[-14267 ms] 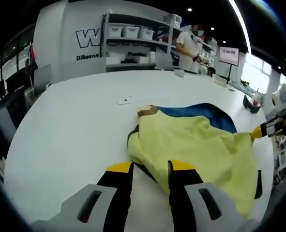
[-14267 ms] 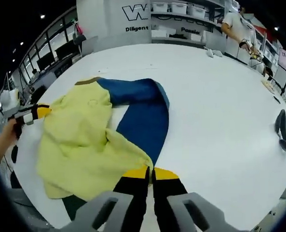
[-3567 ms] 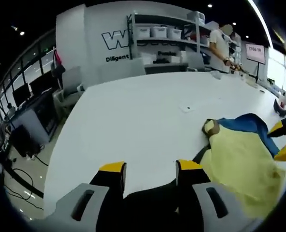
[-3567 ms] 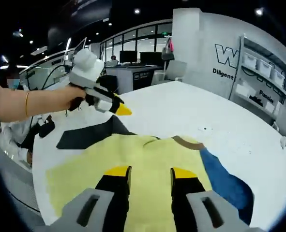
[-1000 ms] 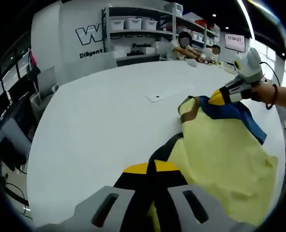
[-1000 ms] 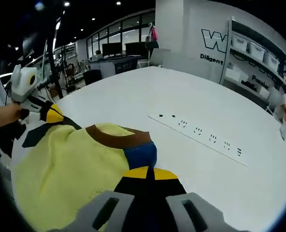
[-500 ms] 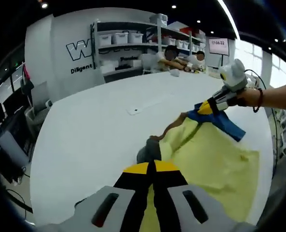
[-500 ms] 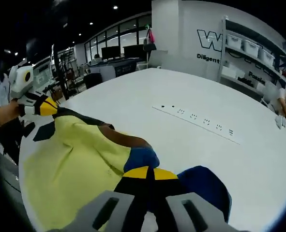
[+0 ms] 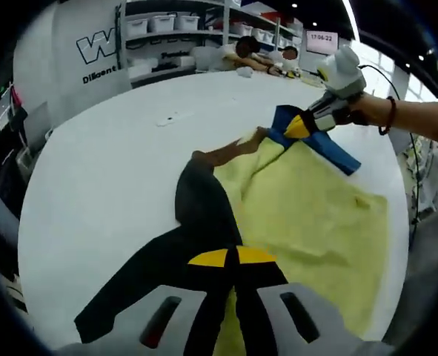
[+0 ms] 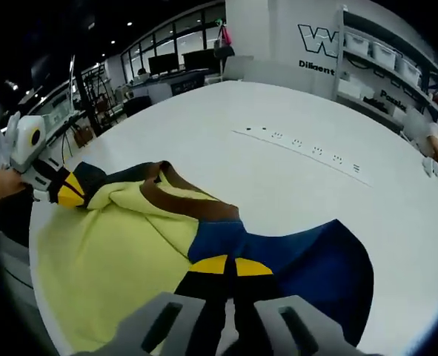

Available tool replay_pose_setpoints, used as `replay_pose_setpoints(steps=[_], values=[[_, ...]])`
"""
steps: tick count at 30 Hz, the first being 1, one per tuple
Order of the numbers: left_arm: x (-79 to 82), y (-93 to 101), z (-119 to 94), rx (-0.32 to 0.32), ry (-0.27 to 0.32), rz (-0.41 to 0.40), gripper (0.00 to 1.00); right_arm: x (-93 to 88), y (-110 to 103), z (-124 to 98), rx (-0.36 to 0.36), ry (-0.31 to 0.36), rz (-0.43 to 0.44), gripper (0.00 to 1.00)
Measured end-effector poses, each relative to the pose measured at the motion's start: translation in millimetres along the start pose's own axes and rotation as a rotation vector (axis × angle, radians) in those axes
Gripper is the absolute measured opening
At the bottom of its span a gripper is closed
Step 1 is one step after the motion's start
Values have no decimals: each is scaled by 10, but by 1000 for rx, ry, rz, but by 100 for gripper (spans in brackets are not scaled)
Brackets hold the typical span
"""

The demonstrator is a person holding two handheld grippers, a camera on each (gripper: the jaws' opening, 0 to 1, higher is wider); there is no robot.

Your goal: Fold the garment on the visible template until the final outline fits inside the template.

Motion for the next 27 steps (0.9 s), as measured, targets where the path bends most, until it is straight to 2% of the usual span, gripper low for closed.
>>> replay_pose_setpoints(steps=[5,9,12,13,15,16,18,20,21,23,27], values=[[-18,0,13,15,-5,23,7,-46,1,18,-4,-14,1,0],[-25,1,22,21,-6,17,7,-53,4,23,-6,-15,1,0],[-1,14,-46,27,7,-6,10,-42,-11,-10,3,-5,5,0],[20,17,-75,25,18,-12,13,-34,-17,-22,7,1,5,0],[200,-17,-228,21,117,-60,16,30,-49,-89,40,48,16,12],[233,-36,-247,25,133,-66,18,40,-48,-103,41,54,16,14],[394,-183,-283,38,171,-72,19,79,-21,-137,36,76,26,12],[455,-279,-261,71,169,-55,19,110,11,-139,30,91,52,14],[477,-330,-228,74,171,-71,19,120,19,-139,28,94,59,14],[511,-445,-82,65,170,-153,21,119,23,-114,30,78,63,14],[512,-536,142,62,138,-132,24,90,66,-62,24,54,63,12]])
Point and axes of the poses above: the point that each gripper's makers call its tool centre point, and the gripper's own axes: z roughly forward along the fingers, y roughly to its right, x roughly out of its top, the point moved 6 cm from there along -z, roughly backward along the fingers, and after that the axes turned 3 degrees about -y, right-handed, at the moved point
